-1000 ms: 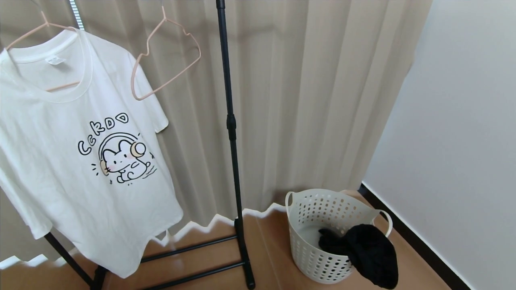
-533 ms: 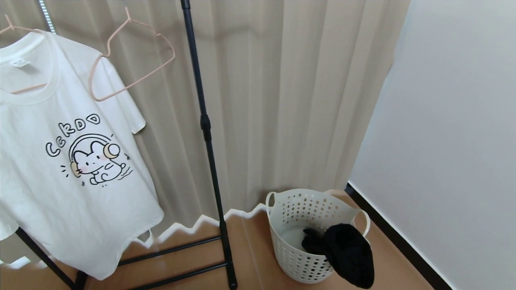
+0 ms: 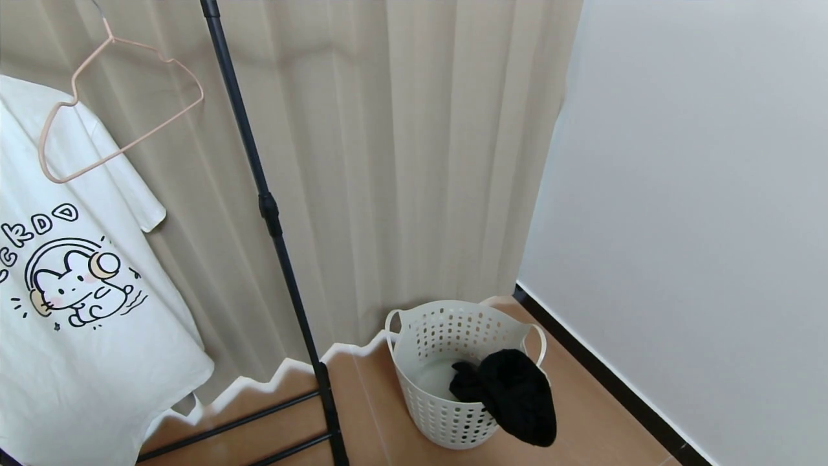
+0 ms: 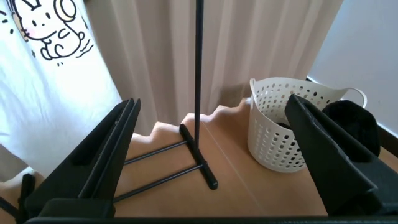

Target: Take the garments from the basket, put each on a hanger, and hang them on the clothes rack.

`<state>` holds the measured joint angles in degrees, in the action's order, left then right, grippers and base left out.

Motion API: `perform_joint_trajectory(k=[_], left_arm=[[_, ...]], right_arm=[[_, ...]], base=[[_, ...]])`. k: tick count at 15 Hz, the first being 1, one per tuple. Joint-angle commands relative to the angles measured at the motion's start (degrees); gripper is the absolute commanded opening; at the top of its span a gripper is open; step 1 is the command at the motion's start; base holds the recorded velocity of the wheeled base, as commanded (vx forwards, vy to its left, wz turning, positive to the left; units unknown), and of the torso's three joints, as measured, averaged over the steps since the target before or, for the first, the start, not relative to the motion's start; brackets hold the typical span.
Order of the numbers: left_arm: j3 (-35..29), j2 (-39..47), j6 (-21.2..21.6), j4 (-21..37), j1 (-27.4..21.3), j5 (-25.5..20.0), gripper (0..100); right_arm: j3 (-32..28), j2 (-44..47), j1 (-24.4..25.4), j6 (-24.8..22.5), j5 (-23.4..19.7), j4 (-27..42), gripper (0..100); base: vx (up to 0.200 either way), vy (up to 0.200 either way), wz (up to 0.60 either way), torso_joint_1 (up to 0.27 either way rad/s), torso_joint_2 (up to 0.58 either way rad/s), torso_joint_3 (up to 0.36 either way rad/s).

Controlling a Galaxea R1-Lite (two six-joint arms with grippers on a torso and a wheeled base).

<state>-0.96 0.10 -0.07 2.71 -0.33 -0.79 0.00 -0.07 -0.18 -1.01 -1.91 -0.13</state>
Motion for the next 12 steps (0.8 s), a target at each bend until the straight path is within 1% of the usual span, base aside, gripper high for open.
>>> perform_joint_trajectory(k=[1, 4, 12], left_arm=[[0.0, 0.1, 0.0, 0.0, 0.0, 0.0, 100], [0.0, 0.1, 0.0, 0.0, 0.0, 0.0, 100], [0.0, 0.1, 0.0, 0.0, 0.0, 0.1, 100]], right_arm=[[0.0, 0.1, 0.0, 0.0, 0.0, 0.0, 100], [0.0, 0.1, 0.0, 0.0, 0.0, 0.0, 100], [0.0, 0.1, 0.0, 0.2, 0.1, 0.0, 100]], base=[[0.2, 0.0, 0.0, 0.007, 0.0, 0.007], [0.2, 0.0, 0.0, 0.004, 0.0, 0.004], [0.0, 0.0, 0.0, 0.0, 0.0, 0.0]])
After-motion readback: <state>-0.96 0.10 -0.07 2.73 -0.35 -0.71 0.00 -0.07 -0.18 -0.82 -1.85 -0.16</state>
